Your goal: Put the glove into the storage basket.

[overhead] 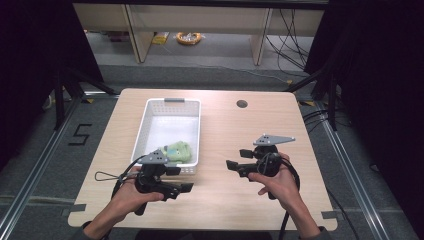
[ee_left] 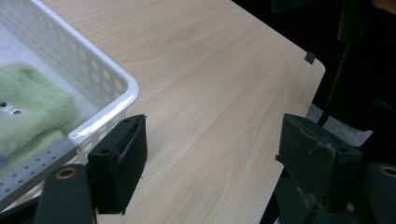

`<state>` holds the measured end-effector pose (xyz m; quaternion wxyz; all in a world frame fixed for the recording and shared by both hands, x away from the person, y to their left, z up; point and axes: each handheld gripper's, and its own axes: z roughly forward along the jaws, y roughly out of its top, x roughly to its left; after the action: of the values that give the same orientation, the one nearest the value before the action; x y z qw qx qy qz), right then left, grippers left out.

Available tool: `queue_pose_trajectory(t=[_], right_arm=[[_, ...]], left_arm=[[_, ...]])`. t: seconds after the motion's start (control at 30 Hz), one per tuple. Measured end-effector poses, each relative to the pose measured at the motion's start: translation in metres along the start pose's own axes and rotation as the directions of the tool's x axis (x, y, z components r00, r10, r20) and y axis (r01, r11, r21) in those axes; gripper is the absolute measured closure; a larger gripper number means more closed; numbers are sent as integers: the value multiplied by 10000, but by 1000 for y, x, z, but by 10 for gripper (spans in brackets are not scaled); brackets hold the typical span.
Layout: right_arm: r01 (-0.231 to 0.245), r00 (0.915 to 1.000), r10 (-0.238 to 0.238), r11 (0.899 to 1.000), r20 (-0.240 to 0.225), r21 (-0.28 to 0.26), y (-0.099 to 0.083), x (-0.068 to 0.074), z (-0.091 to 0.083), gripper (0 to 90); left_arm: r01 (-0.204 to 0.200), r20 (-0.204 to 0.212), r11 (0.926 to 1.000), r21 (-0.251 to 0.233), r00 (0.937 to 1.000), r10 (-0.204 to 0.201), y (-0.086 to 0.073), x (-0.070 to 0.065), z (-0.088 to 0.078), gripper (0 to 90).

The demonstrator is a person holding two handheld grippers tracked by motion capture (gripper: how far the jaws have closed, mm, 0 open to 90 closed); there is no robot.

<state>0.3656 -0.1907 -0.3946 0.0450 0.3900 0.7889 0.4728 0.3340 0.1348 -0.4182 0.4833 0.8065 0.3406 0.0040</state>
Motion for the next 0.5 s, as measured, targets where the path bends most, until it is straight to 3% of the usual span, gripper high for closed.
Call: queue_pose_trajectory(t=[0.13, 0.17, 0.2, 0.23, 0.27, 0.37, 0.4, 0.47, 0.5], right_arm=[[251, 9996, -253, 9996, -113, -150, -4, -2, -2, 297], [-88, 10000, 88, 9997, 8, -219, -7, 1, -5, 297], [-88, 10000, 88, 9997, 8, -219, -7, 1, -5, 297], [257, 9996, -254, 9992, 90, -309, -7, -1, -6, 296], [40, 10000, -39, 9995, 22, -301, -10, 1, -6, 295], [131, 9999, -130, 9995, 23, -301, -14, -1, -8, 294], [-156, 9999, 156, 9995, -14, -266, -16, 1, -9, 292], [61, 9999, -58, 9995, 111, -297, -19, 0, -9, 290], [-117, 9999, 120, 9994, 106, -316, -23, 0, -10, 286]], left_arm=[[-139, 100, 9999, -33, 9999, 140, -2, -1, 3, 239], [-158, 92, 9999, -9, 9998, 158, -3, -1, 4, 239], [-158, 92, 9999, -9, 9998, 158, -3, -1, 4, 239], [-95, 51, 10000, 4, 9999, 95, -3, -2, 4, 239], [-207, 69, 9998, 6, 9998, 207, -3, -2, 5, 239], [-255, 55, 9997, -10, 9997, 255, -5, -2, 5, 239], [-258, -1, 9997, -29, 9997, 258, -5, -3, 5, 239], [-175, -77, 9998, 11, 9998, 175, -6, -4, 6, 239], [-154, -130, 9999, -40, 9998, 154, -7, -4, 6, 238]])
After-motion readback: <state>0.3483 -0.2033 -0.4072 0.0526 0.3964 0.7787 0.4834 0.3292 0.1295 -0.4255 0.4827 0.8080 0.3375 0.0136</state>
